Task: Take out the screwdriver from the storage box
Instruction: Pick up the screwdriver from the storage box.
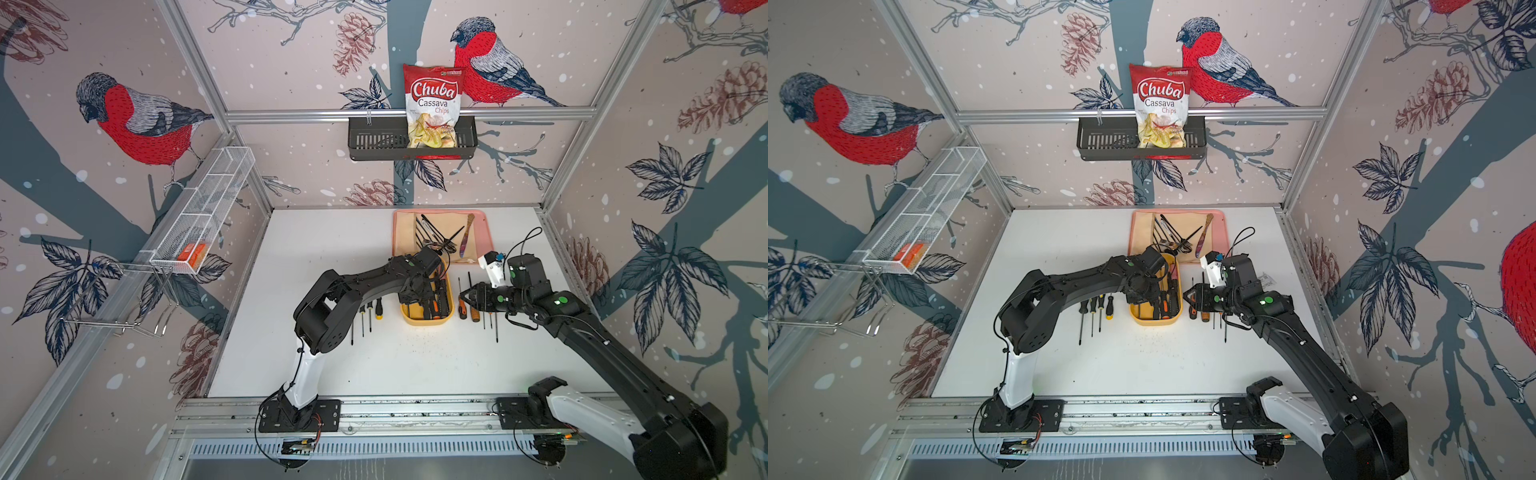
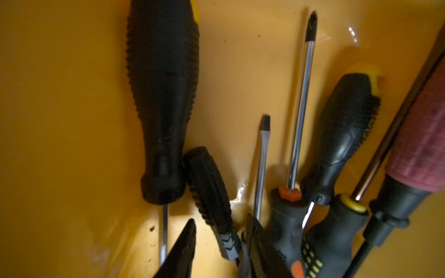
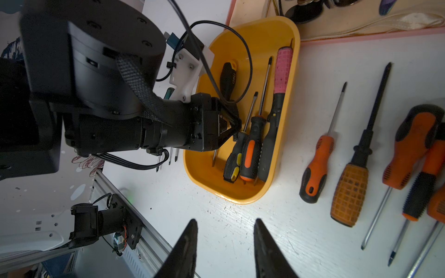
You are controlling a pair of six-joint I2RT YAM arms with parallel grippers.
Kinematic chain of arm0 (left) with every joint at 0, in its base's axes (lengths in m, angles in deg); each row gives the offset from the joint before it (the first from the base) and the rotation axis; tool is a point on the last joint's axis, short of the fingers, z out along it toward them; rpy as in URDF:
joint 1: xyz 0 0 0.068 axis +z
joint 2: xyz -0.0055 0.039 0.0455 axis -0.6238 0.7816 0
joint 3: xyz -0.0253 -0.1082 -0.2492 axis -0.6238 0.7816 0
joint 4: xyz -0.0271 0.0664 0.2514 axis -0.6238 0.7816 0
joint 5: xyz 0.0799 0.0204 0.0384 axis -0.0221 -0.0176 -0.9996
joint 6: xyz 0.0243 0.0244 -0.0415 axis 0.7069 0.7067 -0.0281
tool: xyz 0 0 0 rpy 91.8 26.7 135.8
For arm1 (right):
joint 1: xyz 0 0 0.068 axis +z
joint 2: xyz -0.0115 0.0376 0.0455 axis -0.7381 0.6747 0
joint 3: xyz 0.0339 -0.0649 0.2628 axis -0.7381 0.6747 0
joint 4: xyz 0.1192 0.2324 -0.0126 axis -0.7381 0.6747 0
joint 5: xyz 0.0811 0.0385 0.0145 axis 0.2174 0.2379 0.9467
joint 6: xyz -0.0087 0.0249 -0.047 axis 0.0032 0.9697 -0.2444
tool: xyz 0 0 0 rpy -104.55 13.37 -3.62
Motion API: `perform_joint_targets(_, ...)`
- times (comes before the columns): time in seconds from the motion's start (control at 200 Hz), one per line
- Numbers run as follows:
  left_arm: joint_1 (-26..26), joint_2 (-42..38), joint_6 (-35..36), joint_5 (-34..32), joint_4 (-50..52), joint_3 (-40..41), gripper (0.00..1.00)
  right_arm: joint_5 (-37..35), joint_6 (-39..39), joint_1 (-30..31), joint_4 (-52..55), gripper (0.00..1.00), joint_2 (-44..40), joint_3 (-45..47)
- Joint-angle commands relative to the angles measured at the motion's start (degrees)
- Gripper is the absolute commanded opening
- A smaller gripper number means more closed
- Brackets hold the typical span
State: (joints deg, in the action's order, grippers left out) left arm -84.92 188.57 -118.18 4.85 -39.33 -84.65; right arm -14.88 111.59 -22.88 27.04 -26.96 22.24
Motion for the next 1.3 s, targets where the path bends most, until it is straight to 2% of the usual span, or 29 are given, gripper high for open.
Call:
perform_joint_targets(0.0, 0.01, 0.91, 0.30, -1.45, 1.49, -0.86, 0.36, 0.55, 0.09, 0.10, -1.31, 0.39, -0.37, 0.30)
perform_joint_targets(0.21, 0.00, 2.76, 1.08, -2.06, 1.75, -2.03, 0.33, 0.32, 0.31, 0.05, -1.49, 0.39, -0.34, 0.55)
perform_joint_targets(0.46, -0.04, 3.27, 2.42, -2.41, 2.17, -2.62, 0.18, -0.07, 0.91, 0.01, -1.68, 0.39, -0.39, 1.13)
perform_joint_targets(0.65, 0.00, 1.13, 4.07, -2.92, 3.27, -3.47, 0.12, -0.18, 1.38, 0.04, -2.31, 0.39, -0.23, 1.31)
perform_joint_targets(1.016, 0.36, -4.55, 10.32, -4.28, 9.01, -7.94, 0.11, 0.04, 2.86, 0.46, -4.53, 0.39, 1.45, 1.40)
perform_joint_targets(1.291, 1.81, -9.36, 16.57, -3.36, 12.92, -7.79, 0.10, 0.04, 5.27, 4.35, -8.25, 0.39, 4.10, 0.82)
